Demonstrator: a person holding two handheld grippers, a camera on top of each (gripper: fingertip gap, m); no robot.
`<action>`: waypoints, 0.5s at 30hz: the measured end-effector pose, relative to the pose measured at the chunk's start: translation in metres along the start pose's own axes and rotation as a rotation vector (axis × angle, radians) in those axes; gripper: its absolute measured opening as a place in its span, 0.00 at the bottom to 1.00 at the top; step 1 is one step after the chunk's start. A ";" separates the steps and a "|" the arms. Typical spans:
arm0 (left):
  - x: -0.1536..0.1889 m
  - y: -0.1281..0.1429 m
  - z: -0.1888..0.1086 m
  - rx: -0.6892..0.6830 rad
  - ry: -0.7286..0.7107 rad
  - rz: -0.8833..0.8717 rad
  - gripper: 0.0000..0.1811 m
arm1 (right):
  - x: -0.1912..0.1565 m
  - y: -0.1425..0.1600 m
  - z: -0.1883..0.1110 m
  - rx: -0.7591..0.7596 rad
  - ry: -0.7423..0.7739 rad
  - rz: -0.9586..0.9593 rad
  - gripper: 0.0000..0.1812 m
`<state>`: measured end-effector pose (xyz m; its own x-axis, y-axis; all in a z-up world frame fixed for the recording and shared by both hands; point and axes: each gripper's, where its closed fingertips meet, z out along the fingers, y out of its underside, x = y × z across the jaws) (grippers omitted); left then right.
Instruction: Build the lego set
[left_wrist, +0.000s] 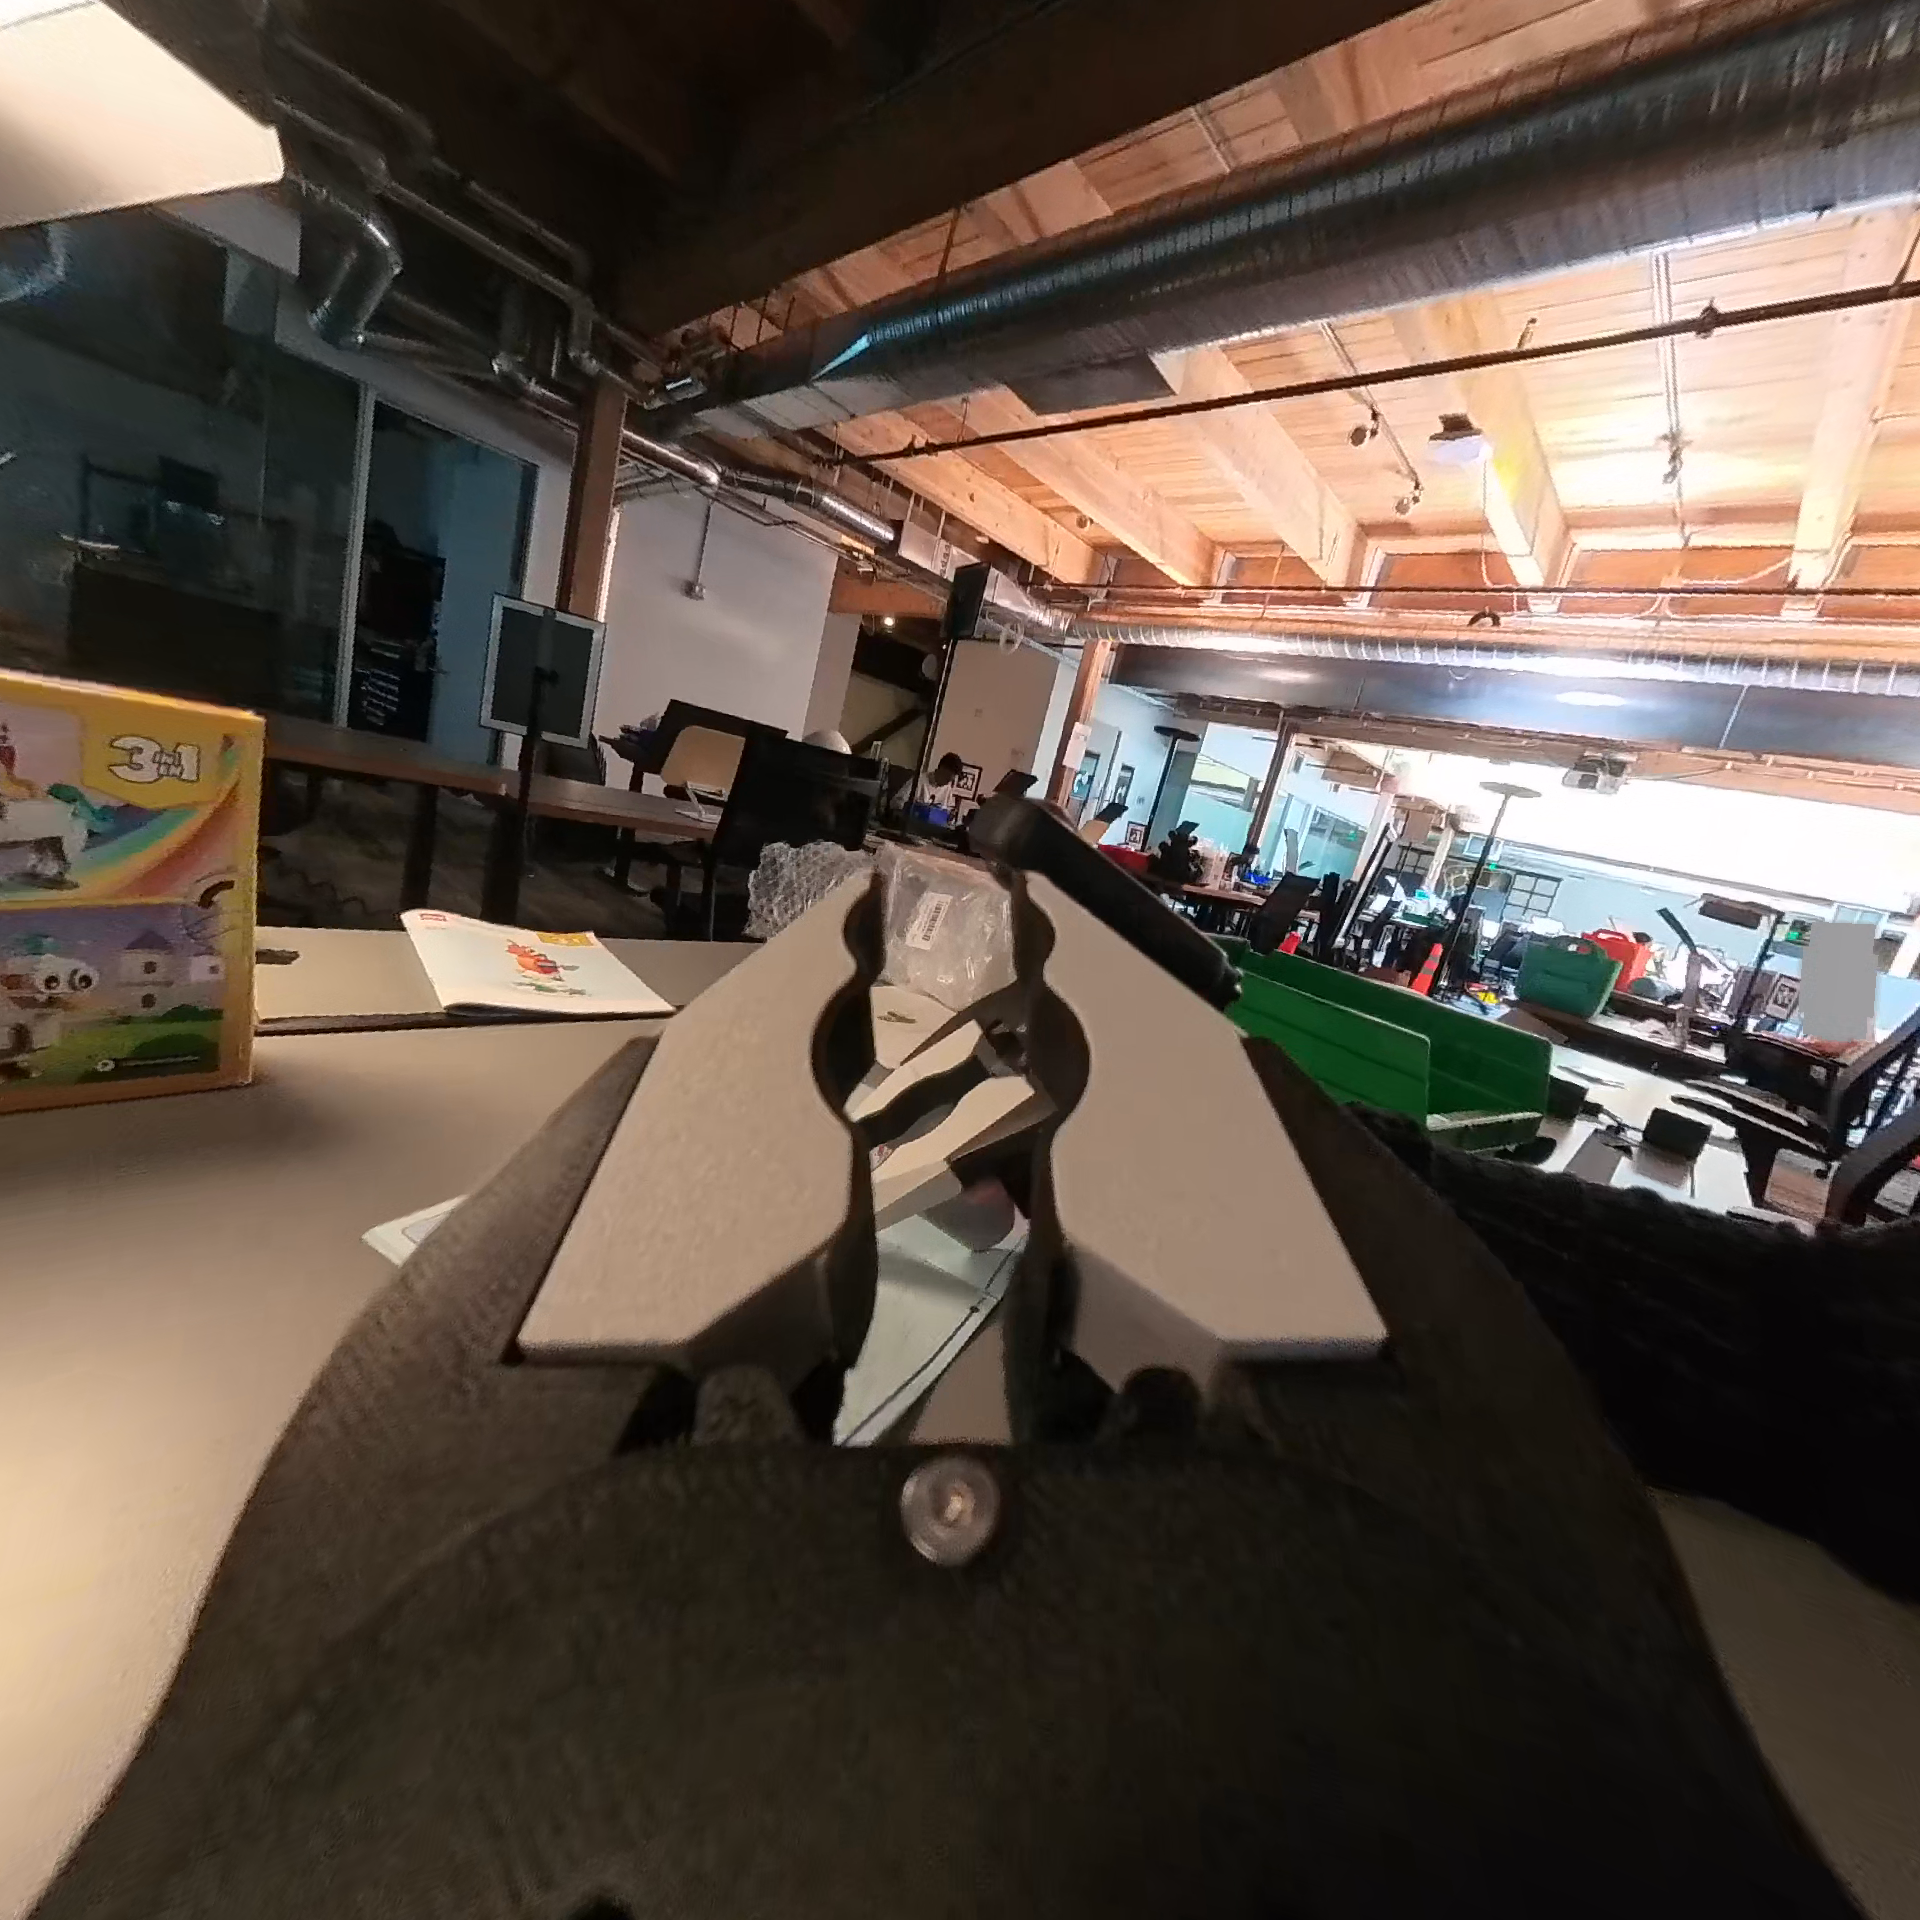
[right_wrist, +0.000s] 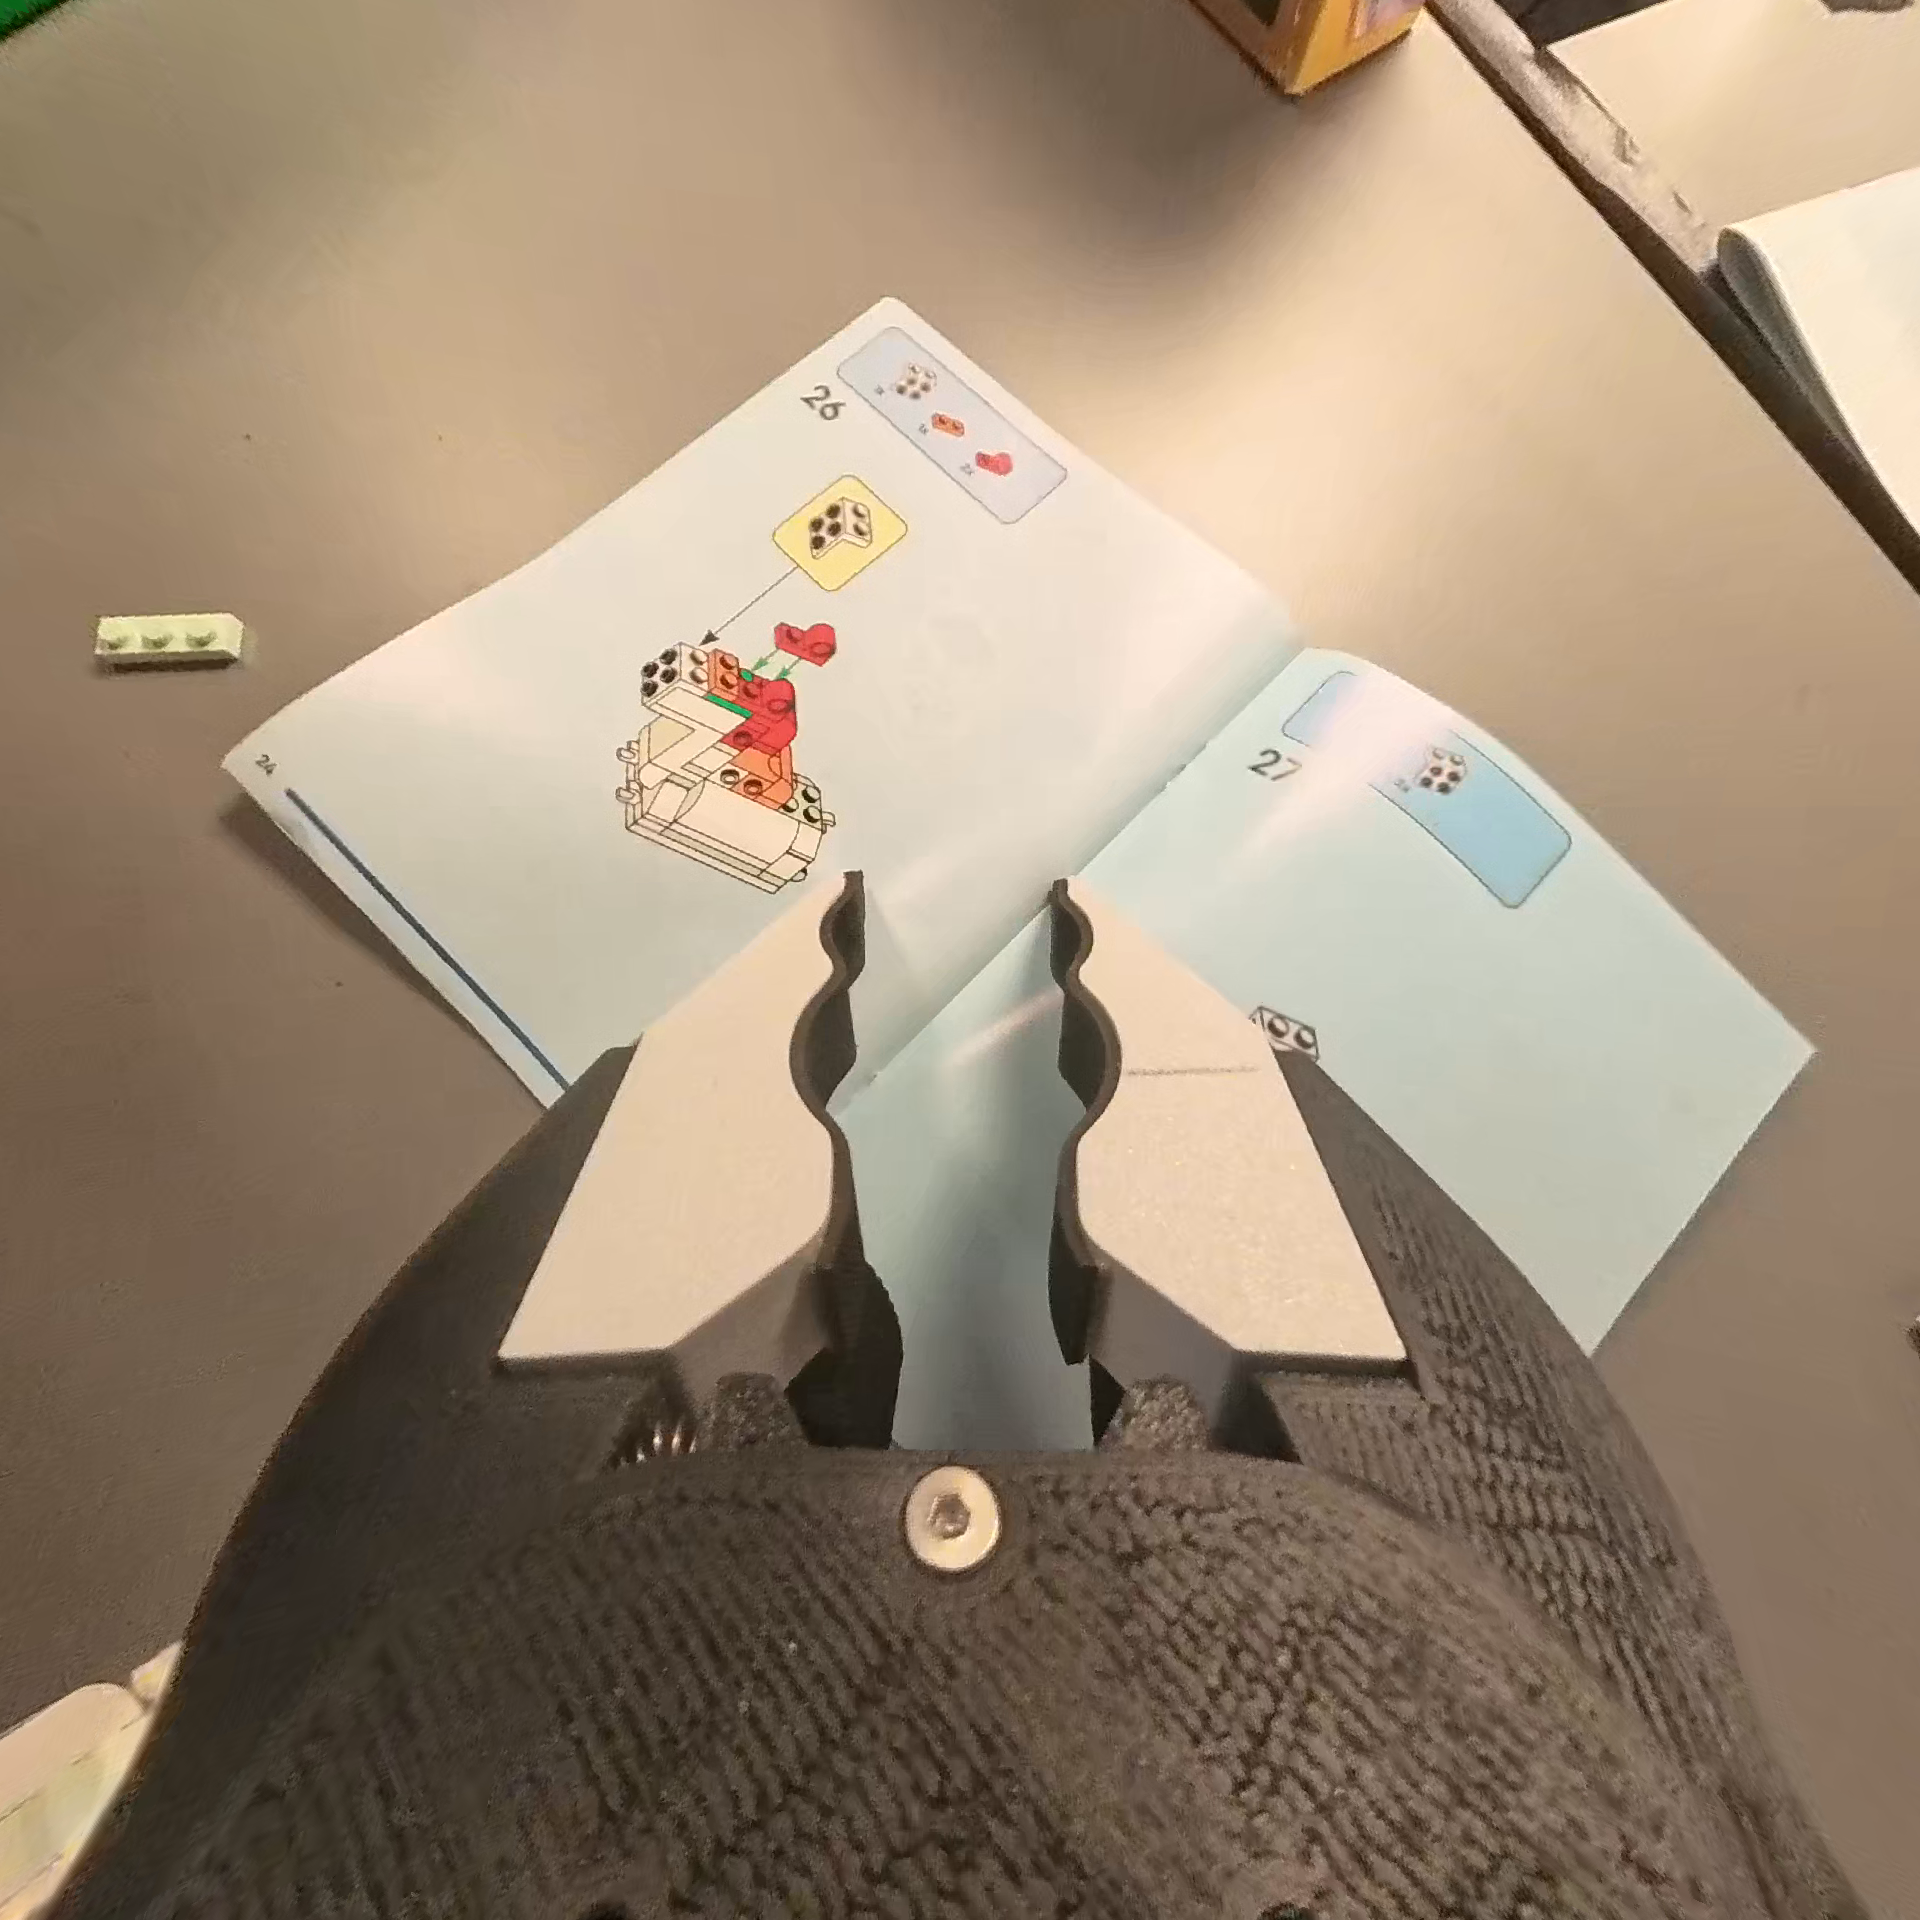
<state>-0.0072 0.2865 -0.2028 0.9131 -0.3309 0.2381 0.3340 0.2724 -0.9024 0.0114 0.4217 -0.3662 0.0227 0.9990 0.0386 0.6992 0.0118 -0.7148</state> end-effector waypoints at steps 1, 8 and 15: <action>0.000 0.002 0.001 -0.005 0.000 -0.002 0.12 | 0.000 0.000 0.000 -0.003 0.003 0.006 0.19; 0.008 -0.002 -0.001 0.024 0.018 0.024 0.13 | 0.009 -0.033 -0.043 0.236 0.120 -0.033 0.23; 0.020 -0.011 -0.005 0.067 0.040 0.055 0.13 | 0.029 -0.007 -0.134 0.594 0.474 -0.167 0.18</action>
<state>0.0060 0.2724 -0.1896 0.9209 -0.3493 0.1732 0.2999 0.3507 -0.8872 0.1029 0.4446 -0.2668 0.3475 0.8584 0.3774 0.2226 0.3154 -0.9225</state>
